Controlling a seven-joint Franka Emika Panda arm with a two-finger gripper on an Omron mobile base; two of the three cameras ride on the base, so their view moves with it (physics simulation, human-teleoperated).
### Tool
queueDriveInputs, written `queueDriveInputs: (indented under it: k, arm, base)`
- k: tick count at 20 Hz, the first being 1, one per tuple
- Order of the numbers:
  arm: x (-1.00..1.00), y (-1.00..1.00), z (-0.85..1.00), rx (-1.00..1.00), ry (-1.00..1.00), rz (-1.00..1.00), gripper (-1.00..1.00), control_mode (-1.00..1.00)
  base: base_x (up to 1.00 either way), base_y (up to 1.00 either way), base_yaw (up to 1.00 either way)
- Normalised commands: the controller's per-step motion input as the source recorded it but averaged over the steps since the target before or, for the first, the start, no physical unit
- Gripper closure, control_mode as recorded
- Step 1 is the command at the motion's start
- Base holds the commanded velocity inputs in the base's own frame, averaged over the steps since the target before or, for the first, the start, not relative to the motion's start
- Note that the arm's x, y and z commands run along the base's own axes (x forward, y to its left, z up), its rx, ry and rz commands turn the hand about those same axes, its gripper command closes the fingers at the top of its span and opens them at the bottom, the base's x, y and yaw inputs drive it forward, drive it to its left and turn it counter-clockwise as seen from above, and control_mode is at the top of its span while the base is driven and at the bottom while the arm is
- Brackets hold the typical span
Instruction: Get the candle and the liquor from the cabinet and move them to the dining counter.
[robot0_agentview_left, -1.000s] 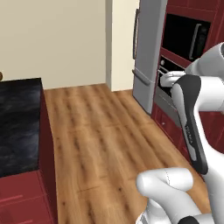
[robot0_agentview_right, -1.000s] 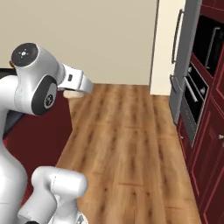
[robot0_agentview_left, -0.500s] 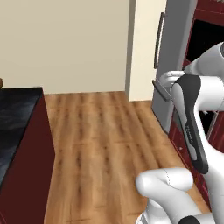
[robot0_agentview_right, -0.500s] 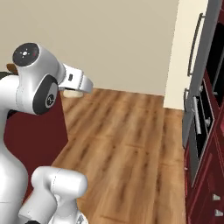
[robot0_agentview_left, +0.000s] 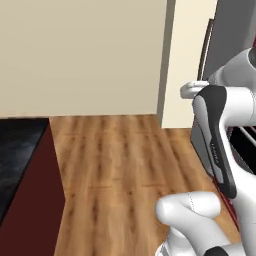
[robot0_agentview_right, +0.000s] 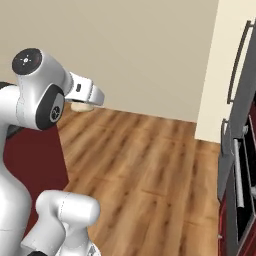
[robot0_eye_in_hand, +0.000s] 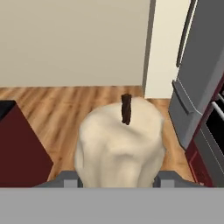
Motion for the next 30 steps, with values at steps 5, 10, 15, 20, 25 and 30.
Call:
queueDriveInputs:
  k: [5,10,15,20,25,30]
  arm:
    - [0.0,0.0,0.0,0.0,0.0,0.0,1.0,1.0]
    - [0.0,0.0,0.0,0.0,0.0,0.0,1.0,1.0]
    - [0.0,0.0,0.0,0.0,0.0,0.0,1.0,1.0]
    - [0.0,0.0,0.0,0.0,0.0,0.0,1.0,1.0]
    - [0.0,0.0,0.0,0.0,0.0,0.0,1.0,1.0]
    - [0.0,0.0,0.0,0.0,0.0,0.0,1.0,1.0]
  base:
    - [1.0,-0.3,0.17]
    - [1.0,-0.34,0.19]
    - [1.0,-0.36,0.21]
    - [1.0,-0.37,0.22]
    - [1.0,-0.32,0.22]
    - [1.0,-0.21,0.23]
